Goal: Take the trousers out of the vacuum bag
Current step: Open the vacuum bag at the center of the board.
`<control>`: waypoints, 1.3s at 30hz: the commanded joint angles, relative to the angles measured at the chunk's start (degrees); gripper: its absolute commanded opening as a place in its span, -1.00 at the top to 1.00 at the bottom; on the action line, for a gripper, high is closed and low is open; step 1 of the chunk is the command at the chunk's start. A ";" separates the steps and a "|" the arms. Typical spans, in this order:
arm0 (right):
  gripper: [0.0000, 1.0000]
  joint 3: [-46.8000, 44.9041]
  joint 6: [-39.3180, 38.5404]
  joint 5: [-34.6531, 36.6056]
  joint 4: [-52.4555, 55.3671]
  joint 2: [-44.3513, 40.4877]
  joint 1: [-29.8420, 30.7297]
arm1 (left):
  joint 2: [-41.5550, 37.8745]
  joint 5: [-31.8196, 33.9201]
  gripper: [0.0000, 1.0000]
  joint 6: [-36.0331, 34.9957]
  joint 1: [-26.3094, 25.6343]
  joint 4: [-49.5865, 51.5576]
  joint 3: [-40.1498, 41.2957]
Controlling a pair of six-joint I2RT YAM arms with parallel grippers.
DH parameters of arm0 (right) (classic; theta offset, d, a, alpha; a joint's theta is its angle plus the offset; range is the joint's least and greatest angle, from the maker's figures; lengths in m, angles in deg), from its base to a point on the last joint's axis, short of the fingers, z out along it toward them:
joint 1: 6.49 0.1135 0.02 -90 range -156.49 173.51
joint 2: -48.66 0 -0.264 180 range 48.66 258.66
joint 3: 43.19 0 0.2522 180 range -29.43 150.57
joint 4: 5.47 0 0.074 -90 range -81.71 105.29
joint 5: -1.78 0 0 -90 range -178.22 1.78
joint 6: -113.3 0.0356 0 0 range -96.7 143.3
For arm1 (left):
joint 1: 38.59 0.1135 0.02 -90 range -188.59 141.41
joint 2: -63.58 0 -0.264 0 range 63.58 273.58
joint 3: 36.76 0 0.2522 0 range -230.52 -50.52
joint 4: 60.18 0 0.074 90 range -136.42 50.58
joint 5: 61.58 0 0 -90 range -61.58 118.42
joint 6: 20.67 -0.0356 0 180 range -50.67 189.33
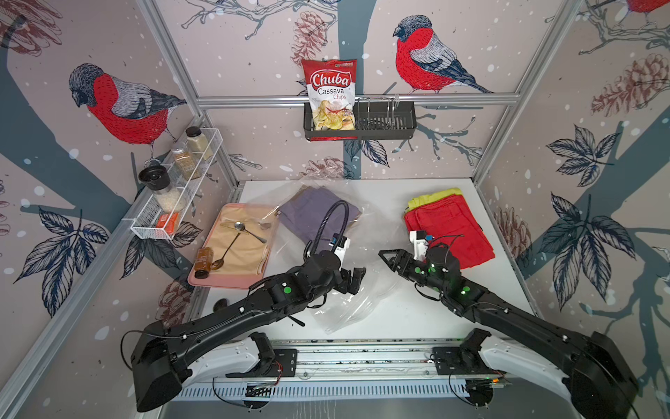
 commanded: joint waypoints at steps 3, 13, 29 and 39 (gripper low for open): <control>-0.68 -1.74 -3.29 -0.53 6.21 -6.47 -1.38 | 4.81 8.05 -0.96 0.38 -6.40 3.27 -4.69; -1.00 -4.01 -6.47 3.46 21.72 -21.41 -4.76 | 10.39 13.87 -0.97 4.48 -14.57 8.06 -9.11; -1.00 2.30 -12.65 8.11 36.73 -29.86 -11.52 | 26.39 24.35 -0.97 11.58 -21.03 16.53 -15.08; -1.00 1.13 -12.32 6.51 36.41 -32.27 -12.88 | 36.21 32.58 -0.97 18.99 -21.00 24.45 -19.54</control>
